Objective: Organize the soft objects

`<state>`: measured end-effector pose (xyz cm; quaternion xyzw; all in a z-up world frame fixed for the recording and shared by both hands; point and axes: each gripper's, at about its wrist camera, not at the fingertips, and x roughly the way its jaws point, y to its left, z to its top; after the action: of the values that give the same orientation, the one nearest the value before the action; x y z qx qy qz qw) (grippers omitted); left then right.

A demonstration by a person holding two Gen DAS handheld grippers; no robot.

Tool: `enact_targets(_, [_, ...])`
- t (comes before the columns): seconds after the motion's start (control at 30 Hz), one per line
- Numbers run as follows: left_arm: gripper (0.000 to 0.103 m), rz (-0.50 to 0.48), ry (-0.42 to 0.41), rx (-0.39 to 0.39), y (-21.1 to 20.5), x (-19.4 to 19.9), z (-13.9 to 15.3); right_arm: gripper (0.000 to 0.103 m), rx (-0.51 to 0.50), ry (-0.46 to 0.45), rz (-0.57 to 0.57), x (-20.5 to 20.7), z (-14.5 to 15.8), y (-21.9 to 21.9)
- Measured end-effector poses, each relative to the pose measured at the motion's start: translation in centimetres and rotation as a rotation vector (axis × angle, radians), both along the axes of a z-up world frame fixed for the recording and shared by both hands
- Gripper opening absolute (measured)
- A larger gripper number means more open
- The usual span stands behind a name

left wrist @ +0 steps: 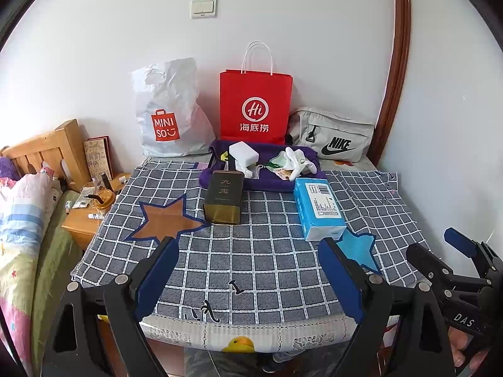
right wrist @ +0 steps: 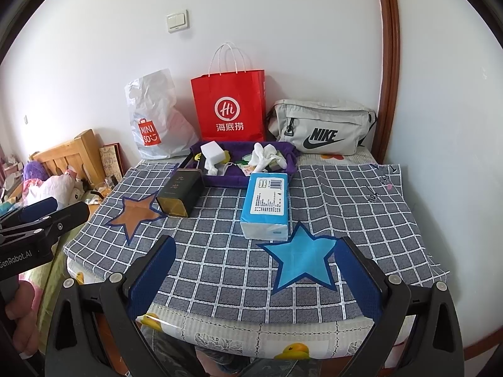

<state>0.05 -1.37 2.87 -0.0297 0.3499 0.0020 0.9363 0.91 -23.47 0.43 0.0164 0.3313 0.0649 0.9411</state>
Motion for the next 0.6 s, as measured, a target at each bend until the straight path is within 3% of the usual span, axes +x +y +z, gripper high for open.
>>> enact_targets(0.6, [0.090, 0.006, -0.002, 0.000, 0.17, -0.08, 0.10, 0.100, -0.009, -0.004, 0.007, -0.11, 0.32, 0.41])
